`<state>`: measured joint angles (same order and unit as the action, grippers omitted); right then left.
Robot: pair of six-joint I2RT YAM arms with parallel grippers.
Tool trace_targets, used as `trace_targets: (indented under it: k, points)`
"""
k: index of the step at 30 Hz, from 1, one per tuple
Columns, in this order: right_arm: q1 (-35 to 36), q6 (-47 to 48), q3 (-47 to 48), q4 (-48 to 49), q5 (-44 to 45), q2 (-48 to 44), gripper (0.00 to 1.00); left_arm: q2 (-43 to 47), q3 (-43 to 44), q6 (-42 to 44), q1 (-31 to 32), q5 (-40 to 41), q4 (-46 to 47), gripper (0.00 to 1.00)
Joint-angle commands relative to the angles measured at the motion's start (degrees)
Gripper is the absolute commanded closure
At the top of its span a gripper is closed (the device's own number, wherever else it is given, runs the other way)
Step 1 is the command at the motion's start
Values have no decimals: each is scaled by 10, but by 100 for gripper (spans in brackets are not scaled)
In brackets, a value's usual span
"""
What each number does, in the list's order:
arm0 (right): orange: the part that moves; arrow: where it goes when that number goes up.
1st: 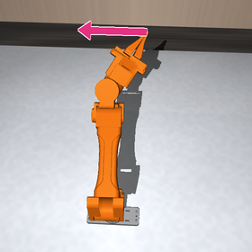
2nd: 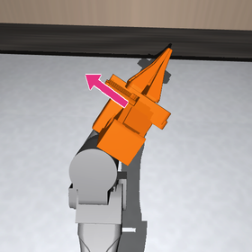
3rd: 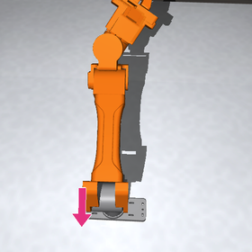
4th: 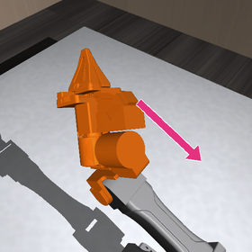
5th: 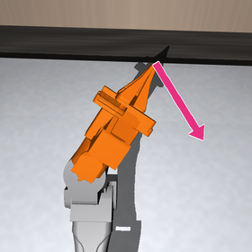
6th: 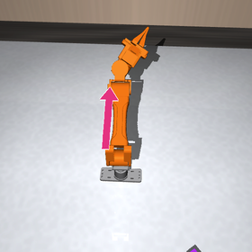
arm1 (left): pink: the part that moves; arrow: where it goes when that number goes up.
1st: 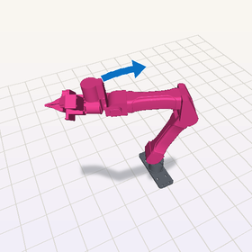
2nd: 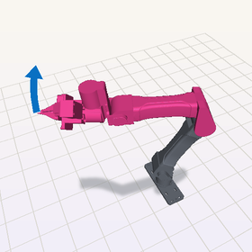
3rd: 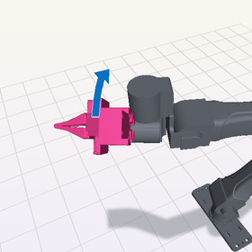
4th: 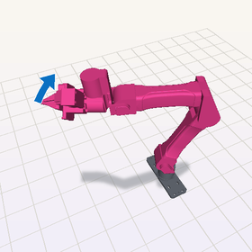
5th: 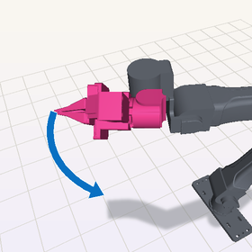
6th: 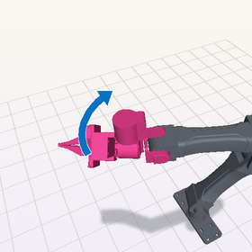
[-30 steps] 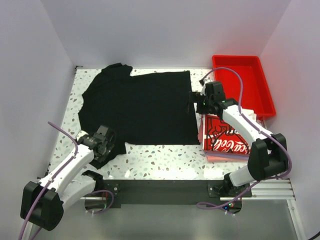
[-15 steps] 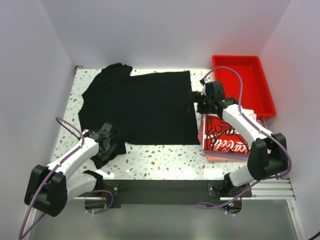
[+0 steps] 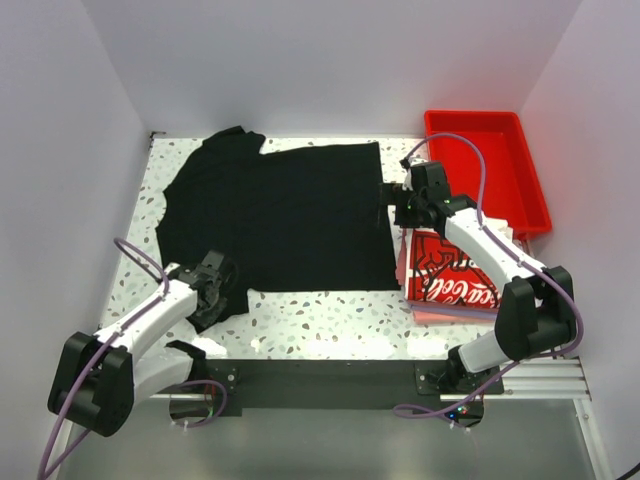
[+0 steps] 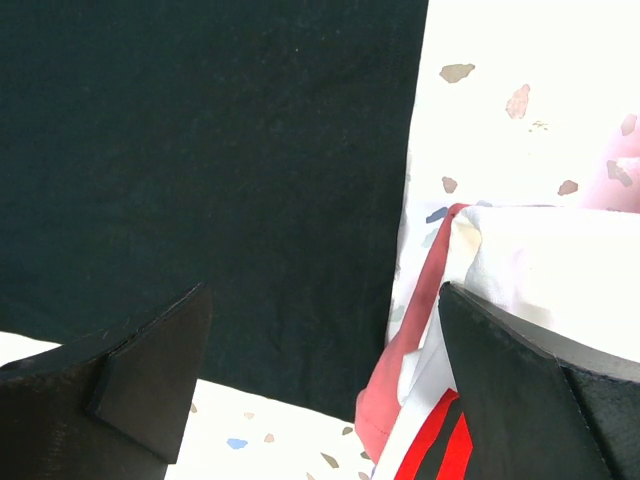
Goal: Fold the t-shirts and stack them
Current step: Fold the tshirt
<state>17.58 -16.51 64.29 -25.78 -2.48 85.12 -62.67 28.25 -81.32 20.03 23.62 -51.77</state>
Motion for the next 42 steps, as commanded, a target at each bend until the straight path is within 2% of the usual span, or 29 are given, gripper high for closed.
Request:
trace_targets:
  k: [1, 7, 9, 13, 21, 26, 35, 42]
  points:
    - [-2, 2, 13, 2, 2, -3, 1, -19, -29, -13, 2, -25, 65, 78]
    - [16, -11, -42, 5, -10, -48, 1, 18, -21, -3, 2, -18, 52, 100]
    - [32, -11, -60, 0, 4, -72, 1, 31, -14, -2, 2, -7, 41, 100]
    - [124, 56, -82, -47, 41, -90, 1, 60, 8, -7, 1, 39, 8, 100]
    - [218, 103, -102, -66, 36, -50, 1, 85, 36, -10, -21, 86, -23, 100]
    - [237, 94, -96, -86, 68, -21, 2, 106, 32, -7, -22, 87, -25, 100]
    - [236, 42, -91, -107, 88, 54, 22, 106, 41, -8, -24, 99, -42, 100]
    - [235, 36, -86, -108, 120, 87, 33, 110, 46, -3, -24, 94, -35, 100]
